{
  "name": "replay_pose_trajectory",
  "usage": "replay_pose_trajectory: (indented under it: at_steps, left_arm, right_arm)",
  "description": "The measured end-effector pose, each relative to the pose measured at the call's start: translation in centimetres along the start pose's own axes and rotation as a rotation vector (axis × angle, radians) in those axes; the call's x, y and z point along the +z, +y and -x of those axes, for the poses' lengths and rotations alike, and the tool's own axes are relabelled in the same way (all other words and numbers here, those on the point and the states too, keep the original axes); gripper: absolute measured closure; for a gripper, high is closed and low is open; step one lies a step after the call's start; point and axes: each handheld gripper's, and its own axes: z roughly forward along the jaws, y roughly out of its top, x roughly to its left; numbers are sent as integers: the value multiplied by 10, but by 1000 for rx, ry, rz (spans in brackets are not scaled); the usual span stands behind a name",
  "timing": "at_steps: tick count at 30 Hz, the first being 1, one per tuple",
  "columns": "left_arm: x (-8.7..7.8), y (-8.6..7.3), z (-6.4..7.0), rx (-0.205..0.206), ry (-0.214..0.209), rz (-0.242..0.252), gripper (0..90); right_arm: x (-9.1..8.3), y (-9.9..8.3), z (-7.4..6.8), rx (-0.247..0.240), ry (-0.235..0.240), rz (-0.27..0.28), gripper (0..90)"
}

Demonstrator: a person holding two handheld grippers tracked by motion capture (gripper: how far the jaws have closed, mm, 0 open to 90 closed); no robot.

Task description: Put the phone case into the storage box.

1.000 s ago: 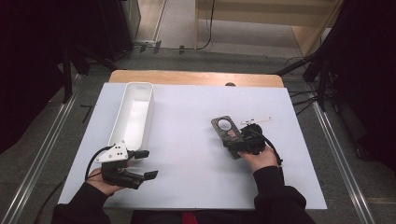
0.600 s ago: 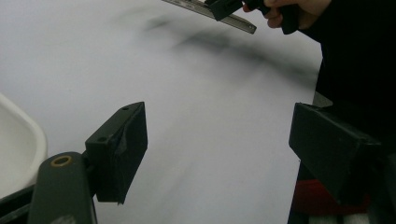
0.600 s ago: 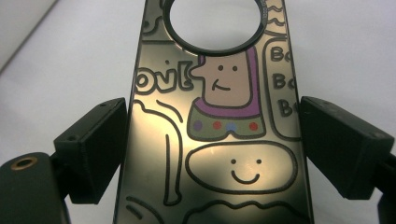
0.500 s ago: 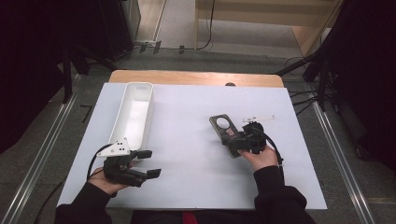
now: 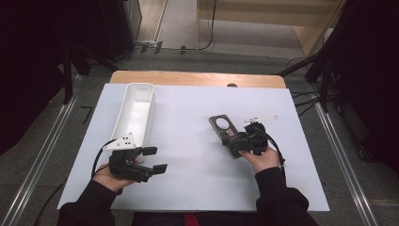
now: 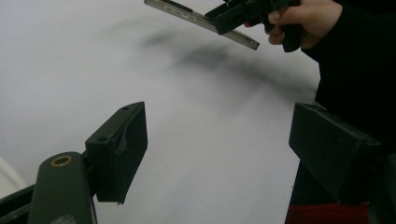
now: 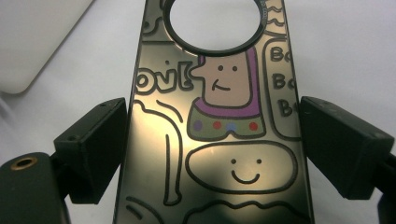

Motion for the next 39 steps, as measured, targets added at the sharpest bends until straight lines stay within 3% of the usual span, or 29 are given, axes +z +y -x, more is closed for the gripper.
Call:
replay_pose_trajectory:
  at_steps: [7,15,19,28,39]
  left_arm:
    - [8,13,1,-13,-2,-12,194]
    - [15,23,0,-17,44,1,194]
    - [20,31,-2,-37,32,12,227]
    - [34,43,-6,-75,43,-23,221]
    - [54,55,-11,-80,63,-50,199]
  right_arm:
    - [-1,1,-2,-23,10,14,106]
    - [-1,1,-3,-22,14,17,106]
    - [-1,1,-3,-23,19,16,106]
    - [0,1,-3,-22,25,19,106]
    - [1,1,-5,-21,47,32,106]
